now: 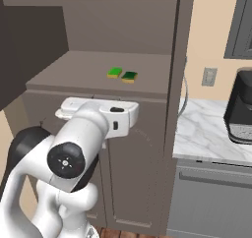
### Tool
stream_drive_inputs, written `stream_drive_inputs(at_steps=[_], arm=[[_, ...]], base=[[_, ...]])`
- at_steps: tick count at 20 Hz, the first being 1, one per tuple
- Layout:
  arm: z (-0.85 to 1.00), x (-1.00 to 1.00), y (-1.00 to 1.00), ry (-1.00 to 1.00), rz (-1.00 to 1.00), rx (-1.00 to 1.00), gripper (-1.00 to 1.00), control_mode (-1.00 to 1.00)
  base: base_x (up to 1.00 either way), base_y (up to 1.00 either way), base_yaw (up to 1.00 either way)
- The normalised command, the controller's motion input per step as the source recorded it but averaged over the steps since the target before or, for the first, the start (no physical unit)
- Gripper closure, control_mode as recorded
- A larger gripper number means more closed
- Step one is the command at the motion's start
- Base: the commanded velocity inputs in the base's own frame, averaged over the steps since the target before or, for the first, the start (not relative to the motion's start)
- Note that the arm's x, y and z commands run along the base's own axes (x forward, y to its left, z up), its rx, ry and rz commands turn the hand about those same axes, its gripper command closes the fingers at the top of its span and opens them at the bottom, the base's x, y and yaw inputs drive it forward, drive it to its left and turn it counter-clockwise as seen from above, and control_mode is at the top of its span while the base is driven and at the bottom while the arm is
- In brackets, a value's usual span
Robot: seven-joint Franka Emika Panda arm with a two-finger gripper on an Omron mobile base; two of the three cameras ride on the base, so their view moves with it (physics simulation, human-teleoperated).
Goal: Pick up the sponge and sponge from the sink, and place them back in the cabinet, and close the cabinet doors.
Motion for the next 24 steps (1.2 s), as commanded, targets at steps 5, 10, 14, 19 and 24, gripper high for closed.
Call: stream_drive_inputs(at_steps=[5,10,14,19,24], arm=[[0.11,-0.44,-0.12,-0.05,0.02,0.0,-1.0,-1.0],[0.01,-0.37,-0.16,0.0,0.03,0.0,-1.0,-1.0],[0.0,-0.26,-0.16,-0.03,0.01,0.0,-1.0,-1.0],[0.0,-0.14,-0.17,-0.05,0.0,0.0,-1.0,-1.0],[0.0,-0.07,-0.19,-0.07,0.0,0.0,-1.0,-1.0]], base=[[0.0,0.0,0.0],[0.0,0.0,0.0],[0.0,0.0,0.0],[0.0,0.0,0.0],[0.0,0.0,0.0]])
